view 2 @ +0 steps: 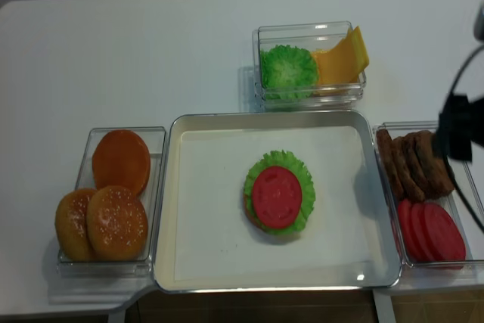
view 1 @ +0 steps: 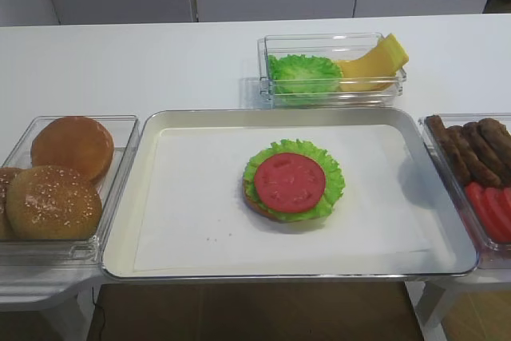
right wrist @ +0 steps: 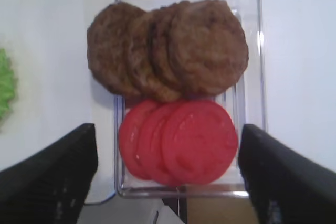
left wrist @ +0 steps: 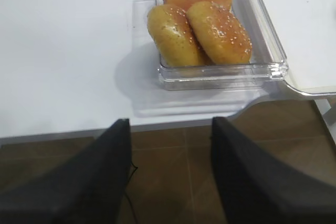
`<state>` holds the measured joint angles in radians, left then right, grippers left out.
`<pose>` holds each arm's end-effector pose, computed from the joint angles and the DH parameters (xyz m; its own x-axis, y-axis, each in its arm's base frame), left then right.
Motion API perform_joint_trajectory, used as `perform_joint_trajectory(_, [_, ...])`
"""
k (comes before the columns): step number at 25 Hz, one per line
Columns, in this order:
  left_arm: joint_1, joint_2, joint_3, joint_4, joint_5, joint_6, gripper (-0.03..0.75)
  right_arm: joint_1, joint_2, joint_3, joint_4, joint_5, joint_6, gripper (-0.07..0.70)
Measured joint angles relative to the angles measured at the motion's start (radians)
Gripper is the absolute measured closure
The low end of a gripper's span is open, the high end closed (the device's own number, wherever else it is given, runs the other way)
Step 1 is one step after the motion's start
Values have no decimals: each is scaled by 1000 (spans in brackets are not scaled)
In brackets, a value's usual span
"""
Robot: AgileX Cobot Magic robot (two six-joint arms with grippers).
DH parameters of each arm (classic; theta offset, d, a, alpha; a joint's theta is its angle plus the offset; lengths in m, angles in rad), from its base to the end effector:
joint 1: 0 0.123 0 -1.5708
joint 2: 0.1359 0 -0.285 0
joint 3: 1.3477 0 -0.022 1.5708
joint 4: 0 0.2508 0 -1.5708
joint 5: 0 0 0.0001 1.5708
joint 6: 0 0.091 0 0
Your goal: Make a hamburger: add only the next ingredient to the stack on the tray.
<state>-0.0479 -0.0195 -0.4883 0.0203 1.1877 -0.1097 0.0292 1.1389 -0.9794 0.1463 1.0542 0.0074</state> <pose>-0.0122 0.0023 0.2640 -0.5583 -0.0753 -0.8262 -0.0248 0.9969 -0.0741 0.2073 0.0176 0.3181 -0.9044 0.0529 -0.4235 -0.0117 0.9888 0.1485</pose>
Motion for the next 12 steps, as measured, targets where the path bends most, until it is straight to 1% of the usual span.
perform_joint_trajectory(5, [0, 0, 0, 0, 0, 0, 346, -2, -220, 148, 2, 5, 0, -5])
perform_joint_trajectory(12, [0, 0, 0, 0, 0, 0, 346, -2, -556, 295, -2, 45, -7, -5])
